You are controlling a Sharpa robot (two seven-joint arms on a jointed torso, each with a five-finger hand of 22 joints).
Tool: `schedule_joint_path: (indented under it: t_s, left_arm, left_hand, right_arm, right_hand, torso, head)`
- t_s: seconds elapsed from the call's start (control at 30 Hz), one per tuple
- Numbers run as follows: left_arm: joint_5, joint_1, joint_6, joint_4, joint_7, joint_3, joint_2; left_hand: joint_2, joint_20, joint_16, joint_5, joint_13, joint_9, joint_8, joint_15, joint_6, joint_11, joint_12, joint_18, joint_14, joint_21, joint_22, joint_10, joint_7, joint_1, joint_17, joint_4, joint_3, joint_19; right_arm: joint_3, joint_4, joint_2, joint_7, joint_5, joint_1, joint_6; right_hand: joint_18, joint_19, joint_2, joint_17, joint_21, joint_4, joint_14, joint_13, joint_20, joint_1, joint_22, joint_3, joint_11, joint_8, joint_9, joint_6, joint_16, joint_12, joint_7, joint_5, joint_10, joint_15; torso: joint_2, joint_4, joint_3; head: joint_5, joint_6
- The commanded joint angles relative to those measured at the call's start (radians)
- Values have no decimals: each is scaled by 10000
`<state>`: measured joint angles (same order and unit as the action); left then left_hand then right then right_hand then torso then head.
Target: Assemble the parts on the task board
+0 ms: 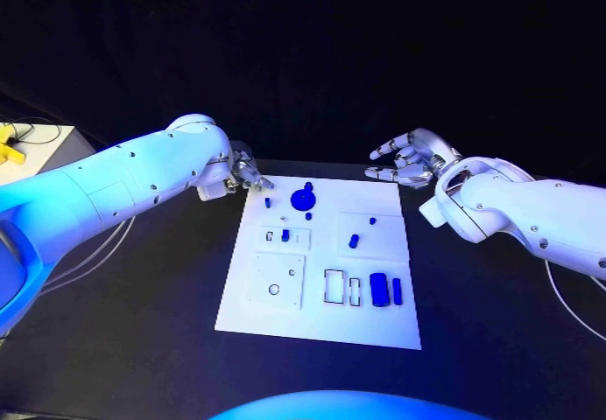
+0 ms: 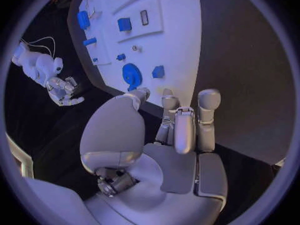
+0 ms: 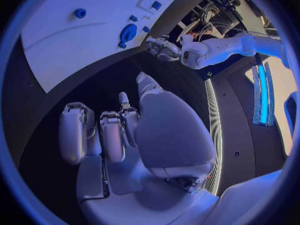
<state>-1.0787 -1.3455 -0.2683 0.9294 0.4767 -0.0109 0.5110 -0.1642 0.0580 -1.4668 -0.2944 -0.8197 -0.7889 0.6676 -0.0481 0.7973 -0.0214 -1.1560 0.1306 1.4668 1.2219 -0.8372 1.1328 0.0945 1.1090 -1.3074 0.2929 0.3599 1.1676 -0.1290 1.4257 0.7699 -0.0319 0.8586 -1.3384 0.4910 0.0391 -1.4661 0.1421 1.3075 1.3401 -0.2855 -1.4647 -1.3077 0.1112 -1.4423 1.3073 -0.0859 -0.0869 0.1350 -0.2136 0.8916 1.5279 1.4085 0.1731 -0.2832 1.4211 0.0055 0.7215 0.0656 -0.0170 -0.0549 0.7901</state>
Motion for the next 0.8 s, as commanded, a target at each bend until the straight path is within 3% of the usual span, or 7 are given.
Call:
schedule_joint_path:
  t_s: [0.03, 0.2, 0.8]
  left_arm:
    - [18, 25, -384, -45, -17, 11, -49]
    - [56, 84, -438, -84, -33, 26, -84]
    - [192, 141, -637, -10, -69, 41, -120]
  left_hand:
    - [-6, 62, -14, 15, 18, 16, 12, 88, 53, -2, 45, 122, 321, -42, 11, -91, -8, -103, -612, 17, -65, -36]
    - [-6, 62, -14, 15, 18, 16, 12, 88, 53, -2, 45, 122, 321, -42, 11, -91, -8, -103, -612, 17, -65, -36]
    - [71, 75, -28, 20, 11, 32, 17, 91, 72, -2, 33, 115, 321, -33, -9, -93, -11, -185, -629, 16, -74, -33]
  right_arm:
    - [5, 9, -3, 320, -89, 4, 145]
    - [5, 7, -1, 462, -223, 3, 301]
    - [5, -40, -37, 526, -306, 3, 348]
  right_hand:
    - [216, 71, 5, 1422, -137, 14, -751, -603, -15, 86, 776, -81, 9, 33, 19, -80, -95, -96, 4, -116, -112, 29]
    - [344, 323, 39, 958, -722, 22, -615, -279, -26, 65, 354, -177, 18, 29, 32, -125, -342, -389, 2, -339, -372, 14]
    - [360, 352, 39, 888, -805, 19, -595, -206, -31, 62, 296, -207, 20, 30, 34, -131, -386, -456, 0, -381, -426, 10]
  torso:
    - [2, -1, -3]
    - [-5, 3, 5]
    - [0, 9, 7]
  head:
    - [12, 4]
    - [-5, 26]
    - [-16, 79]
